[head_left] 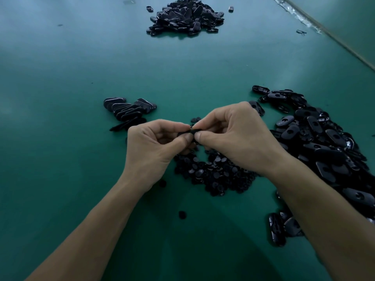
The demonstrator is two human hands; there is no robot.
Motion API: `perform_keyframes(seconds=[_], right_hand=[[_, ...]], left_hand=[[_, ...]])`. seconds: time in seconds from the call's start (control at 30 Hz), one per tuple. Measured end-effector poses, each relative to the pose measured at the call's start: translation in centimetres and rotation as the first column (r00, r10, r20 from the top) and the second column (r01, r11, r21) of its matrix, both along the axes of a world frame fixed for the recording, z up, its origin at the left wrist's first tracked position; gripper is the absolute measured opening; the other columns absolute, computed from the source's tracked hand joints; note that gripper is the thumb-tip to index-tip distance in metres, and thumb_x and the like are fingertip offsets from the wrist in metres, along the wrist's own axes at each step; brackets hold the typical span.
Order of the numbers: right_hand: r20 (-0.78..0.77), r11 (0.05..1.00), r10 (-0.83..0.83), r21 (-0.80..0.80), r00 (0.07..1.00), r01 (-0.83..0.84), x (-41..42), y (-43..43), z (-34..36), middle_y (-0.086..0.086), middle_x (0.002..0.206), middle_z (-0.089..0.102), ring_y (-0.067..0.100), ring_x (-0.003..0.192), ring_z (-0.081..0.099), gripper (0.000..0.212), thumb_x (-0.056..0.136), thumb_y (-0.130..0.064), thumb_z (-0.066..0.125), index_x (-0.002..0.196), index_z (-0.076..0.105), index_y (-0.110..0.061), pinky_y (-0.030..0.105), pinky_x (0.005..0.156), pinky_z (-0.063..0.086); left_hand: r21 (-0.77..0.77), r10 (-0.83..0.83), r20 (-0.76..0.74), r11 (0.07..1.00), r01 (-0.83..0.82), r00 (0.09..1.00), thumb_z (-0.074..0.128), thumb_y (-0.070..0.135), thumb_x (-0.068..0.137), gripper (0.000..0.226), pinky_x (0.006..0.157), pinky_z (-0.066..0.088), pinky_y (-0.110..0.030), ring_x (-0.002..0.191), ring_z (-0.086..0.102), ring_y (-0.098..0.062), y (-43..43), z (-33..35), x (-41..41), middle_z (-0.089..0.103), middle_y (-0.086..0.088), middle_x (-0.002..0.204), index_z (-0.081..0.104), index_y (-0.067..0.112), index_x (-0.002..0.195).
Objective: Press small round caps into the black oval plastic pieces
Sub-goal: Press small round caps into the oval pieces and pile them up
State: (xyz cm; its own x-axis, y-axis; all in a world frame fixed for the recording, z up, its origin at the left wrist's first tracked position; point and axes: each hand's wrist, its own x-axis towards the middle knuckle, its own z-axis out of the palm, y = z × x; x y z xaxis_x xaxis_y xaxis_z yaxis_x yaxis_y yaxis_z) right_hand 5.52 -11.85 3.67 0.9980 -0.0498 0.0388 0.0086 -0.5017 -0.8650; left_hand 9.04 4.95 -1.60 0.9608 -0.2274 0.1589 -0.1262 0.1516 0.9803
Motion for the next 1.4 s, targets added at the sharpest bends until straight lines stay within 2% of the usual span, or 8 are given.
perform_keyframes(seconds=[0.13,0.2,0.33,0.43,0.8,1.0,1.13,1.4], right_hand=[[-0.006,0.996,-0.04,-0.08,0.999,0.039,0.4,-0.2,-0.3,-0.01,0.076,0.075,-0.002,0.073,0.07,0.01,0.088,-0.019,0.071,0.092,0.079,-0.023,0.016,0.074,0.054],[0.023,0.964,-0.113,-0.24,0.993,0.115,0.7,-0.9,-0.7,-0.012,0.101,0.073,-0.002,0.092,0.066,0.019,0.094,-0.027,0.064,0.11,0.075,-0.027,0.014,0.087,0.048],[-0.028,0.71,-0.29,-0.677,0.957,0.195,1.2,-3.4,-2.1,0.003,0.154,0.036,0.028,0.139,0.031,0.042,0.101,-0.028,0.051,0.142,0.051,-0.036,0.043,0.113,0.027],[-0.15,0.64,-0.388,-0.754,0.909,0.148,1.3,-4.9,-2.8,0.006,0.163,0.021,0.031,0.147,0.016,0.047,0.103,-0.03,0.044,0.148,0.039,-0.041,0.05,0.117,0.017],[0.093,0.679,-0.366,-0.654,0.926,0.334,1.3,-6.3,-3.1,0.012,0.11,0.07,0.032,0.099,0.064,0.023,0.1,-0.022,0.056,0.106,0.076,-0.013,0.04,0.085,0.053],[0.082,0.707,-0.447,-0.577,0.891,0.408,1.8,-6.5,-3.1,0.003,0.099,0.071,0.02,0.078,0.058,0.017,0.094,-0.016,0.062,0.103,0.076,-0.023,0.031,0.07,0.046],[0.023,0.747,-0.484,-0.509,0.875,0.427,2.5,-6.9,-2.9,0.001,0.094,0.07,0.018,0.084,0.062,0.011,0.089,-0.016,0.069,0.098,0.075,-0.02,0.03,0.079,0.052],[-0.045,0.827,-0.495,-0.329,0.868,0.455,2.9,-6.9,-2.7,-0.007,0.084,0.064,0.011,0.08,0.062,0.022,0.086,-0.013,0.073,0.105,0.065,-0.021,0.021,0.063,0.043]], left_hand=[[0.085,0.058,0.082,0.994,-0.065,0.995,0.077,-0.005,0.081,0.024,0.066,0.058,-0.022,0.064,0.072,-0.013,0.1,-0.2,0.0,0.077,0.001,0.074,0.075,0.019,0.083],[0.175,0.163,0.172,0.966,-0.192,0.972,0.078,0.002,0.082,0.026,0.071,0.06,-0.027,0.068,0.073,-0.014,0.5,-0.3,0.3,0.077,0.005,0.077,0.075,0.027,0.086],[0.277,0.32,0.318,0.869,-0.41,0.893,0.077,0.011,0.085,0.026,0.077,0.06,-0.034,0.078,0.073,-0.015,1.7,-0.5,1.6,0.074,0.0,0.091,0.071,0.036,0.09],[0.372,0.34,0.379,0.796,-0.478,0.861,0.077,0.018,0.085,0.022,0.076,0.057,-0.022,0.073,0.069,0.0,2.2,-0.4,2.1,0.071,0.016,0.085,0.07,0.038,0.091],[0.624,0.368,0.315,0.614,-0.483,0.875,0.076,0.034,0.085,0.007,0.073,0.056,-0.046,0.09,0.065,-0.027,3.0,-0.7,2.5,0.071,0.01,0.086,0.07,0.038,0.088],[0.644,0.368,0.369,0.561,-0.521,0.853,0.074,0.031,0.087,0.012,0.066,0.045,-0.03,0.091,0.061,-0.015,3.3,-1.0,2.8,0.059,0.012,0.097,0.065,0.039,0.09],[0.663,0.373,0.38,0.528,-0.53,0.846,0.073,0.027,0.089,0.019,0.055,0.033,-0.021,0.083,0.053,-0.005,3.3,-1.2,2.9,0.053,0.015,0.096,0.061,0.042,0.088],[0.578,0.387,0.401,0.596,-0.557,0.83,0.067,0.022,0.091,0.015,0.07,0.049,-0.031,0.08,0.051,0.012,3.1,-1.2,2.7,0.05,0.012,0.1,0.065,0.035,0.096]])
